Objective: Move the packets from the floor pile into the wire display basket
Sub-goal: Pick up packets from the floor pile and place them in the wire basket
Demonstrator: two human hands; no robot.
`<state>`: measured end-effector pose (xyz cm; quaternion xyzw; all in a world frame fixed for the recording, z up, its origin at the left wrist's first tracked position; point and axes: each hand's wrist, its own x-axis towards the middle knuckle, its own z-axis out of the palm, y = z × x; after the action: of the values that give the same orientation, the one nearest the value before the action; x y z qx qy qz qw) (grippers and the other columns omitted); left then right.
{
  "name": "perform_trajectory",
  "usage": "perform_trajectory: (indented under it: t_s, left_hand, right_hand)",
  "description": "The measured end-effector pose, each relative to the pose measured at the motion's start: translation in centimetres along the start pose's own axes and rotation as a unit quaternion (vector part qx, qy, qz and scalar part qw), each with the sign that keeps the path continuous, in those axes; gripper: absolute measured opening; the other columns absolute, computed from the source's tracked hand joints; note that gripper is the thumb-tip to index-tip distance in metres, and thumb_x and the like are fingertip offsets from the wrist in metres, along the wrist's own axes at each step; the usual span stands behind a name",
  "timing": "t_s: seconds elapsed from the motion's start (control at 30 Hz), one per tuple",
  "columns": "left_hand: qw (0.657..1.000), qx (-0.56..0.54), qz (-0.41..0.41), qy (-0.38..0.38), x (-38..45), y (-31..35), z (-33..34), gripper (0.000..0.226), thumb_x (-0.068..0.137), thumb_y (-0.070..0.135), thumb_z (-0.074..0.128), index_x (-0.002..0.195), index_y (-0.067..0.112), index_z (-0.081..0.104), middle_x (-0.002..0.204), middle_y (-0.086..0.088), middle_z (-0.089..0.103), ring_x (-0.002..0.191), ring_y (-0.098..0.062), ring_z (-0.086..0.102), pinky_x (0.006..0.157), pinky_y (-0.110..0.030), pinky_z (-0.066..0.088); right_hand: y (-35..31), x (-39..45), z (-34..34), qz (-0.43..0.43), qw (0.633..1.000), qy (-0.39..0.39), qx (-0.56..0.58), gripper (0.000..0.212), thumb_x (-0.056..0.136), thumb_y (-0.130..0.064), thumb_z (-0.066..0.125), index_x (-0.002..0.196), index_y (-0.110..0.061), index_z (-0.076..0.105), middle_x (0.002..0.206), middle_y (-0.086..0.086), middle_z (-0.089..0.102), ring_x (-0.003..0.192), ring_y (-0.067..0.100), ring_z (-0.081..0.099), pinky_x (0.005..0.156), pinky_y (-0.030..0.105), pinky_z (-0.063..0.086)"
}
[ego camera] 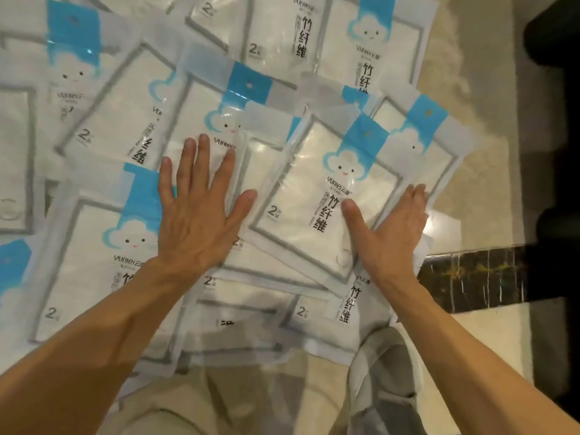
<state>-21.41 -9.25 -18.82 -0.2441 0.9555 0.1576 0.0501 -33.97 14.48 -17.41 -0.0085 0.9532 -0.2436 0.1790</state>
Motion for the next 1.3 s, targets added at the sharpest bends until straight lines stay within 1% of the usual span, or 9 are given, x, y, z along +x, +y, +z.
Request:
perform_trajectory:
  t_s: [0.17,0.33,0.4,0.47,0.63,0.73,1.0,1.17,1.3]
  left_hand:
    - [0.986,-0.157,-0.059,0.010,0.9,0.4,-1.2,0.037,0.086,0.057,0.064,0.100,0.022,0.061,0.166,-0.007,0.026,0.155,-0.018,0.011,0.122,-0.036,-0.007]
    - [0.962,-0.254,-0.098,0.007,0.7,2.1,-4.8,0.024,0.086,0.044,0.073,0.093,0.026,0.059,0.148,0.010,0.045,0.141,-0.010,0.035,0.117,-0.030,0.014]
    - [0.905,-0.400,-0.144,-0.028,0.3,3.6,-7.3,0.017,0.096,0.036,0.068,0.091,0.033,0.052,0.109,0.024,0.064,0.100,0.009,0.058,0.098,-0.025,0.044]
    - [0.876,-0.445,-0.181,-0.034,0.3,4.5,-9.8,0.018,0.103,0.029,0.060,0.092,0.031,0.046,0.074,0.011,0.057,0.060,0.011,0.053,0.062,-0.013,0.043]
    - [0.859,-0.474,-0.191,0.004,0.4,3.9,-17.4,0.024,0.103,0.029,0.060,0.124,0.026,0.048,0.112,0.008,0.065,0.091,-0.001,0.065,0.082,-0.025,0.053]
    - [0.829,-0.517,-0.211,0.008,-0.1,3.5,-24.0,0.031,0.096,0.015,0.070,0.121,0.028,0.057,0.110,0.011,0.072,0.092,0.002,0.070,0.080,-0.020,0.058]
    - [0.742,-0.611,-0.271,0.038,-4.0,2.6,-45.5,0.064,0.073,0.012,0.083,0.132,0.021,0.060,0.119,-0.007,0.074,0.110,-0.032,0.071,0.096,-0.055,0.055]
    - [0.727,-0.629,-0.263,0.080,-9.1,2.5,-60.2,0.050,0.085,0.009,0.071,0.129,0.028,0.060,0.111,-0.003,0.077,0.096,-0.028,0.076,0.067,-0.044,0.064]
    - [0.710,-0.640,-0.268,0.119,-14.9,2.3,-72.1,0.038,0.089,0.007,0.067,0.122,0.025,0.062,0.112,-0.008,0.077,0.099,-0.035,0.075,0.071,-0.047,0.064]
  right_hand:
    - [0.2,0.3,-1.2,0.061,0.979,0.026,0.192,0.117,0.067,-0.069,0.081,0.158,-0.020,0.026,0.160,0.002,0.037,0.149,0.023,0.035,0.121,0.053,0.034]
    - [-1.3,0.2,-5.3,0.051,0.952,0.015,0.301,0.042,0.088,-0.002,0.078,0.112,-0.020,0.048,0.111,-0.002,0.066,0.097,0.000,0.071,0.078,0.025,0.060]
    - [-2.5,0.2,-7.6,0.065,0.928,-0.017,0.367,0.041,0.091,0.005,0.071,0.111,-0.024,0.050,0.107,-0.004,0.072,0.096,0.009,0.075,0.074,0.028,0.062]
    - [-4.1,0.1,-10.0,0.071,0.916,-0.043,0.392,0.039,0.092,0.006,0.069,0.111,-0.024,0.053,0.100,-0.008,0.077,0.094,0.012,0.076,0.075,0.033,0.064]
    - [-9.3,0.0,-17.4,0.063,0.915,-0.079,0.391,0.040,0.091,0.005,0.069,0.116,-0.024,0.058,0.098,-0.014,0.079,0.095,0.015,0.077,0.073,0.034,0.064]
    - [-13.4,-0.1,-22.6,0.083,0.902,-0.108,0.410,0.046,0.090,0.004,0.070,0.129,-0.018,0.058,0.110,-0.003,0.078,0.099,0.022,0.077,0.075,0.043,0.064]
    - [-29.0,-3.8,-37.4,0.030,0.896,-0.221,0.384,0.047,0.090,0.005,0.068,0.133,-0.012,0.058,0.118,0.010,0.076,0.105,0.031,0.075,0.085,0.054,0.062]
    - [-40.2,-9.2,-46.6,-0.017,0.887,-0.274,0.371,0.046,0.090,0.006,0.067,0.129,-0.017,0.061,0.117,0.009,0.076,0.105,0.032,0.075,0.091,0.057,0.059]
    - [-49.1,-15.3,-53.8,-0.052,0.883,-0.309,0.351,0.044,0.089,0.007,0.068,0.128,-0.013,0.061,0.112,0.013,0.077,0.097,0.034,0.077,0.082,0.052,0.063]
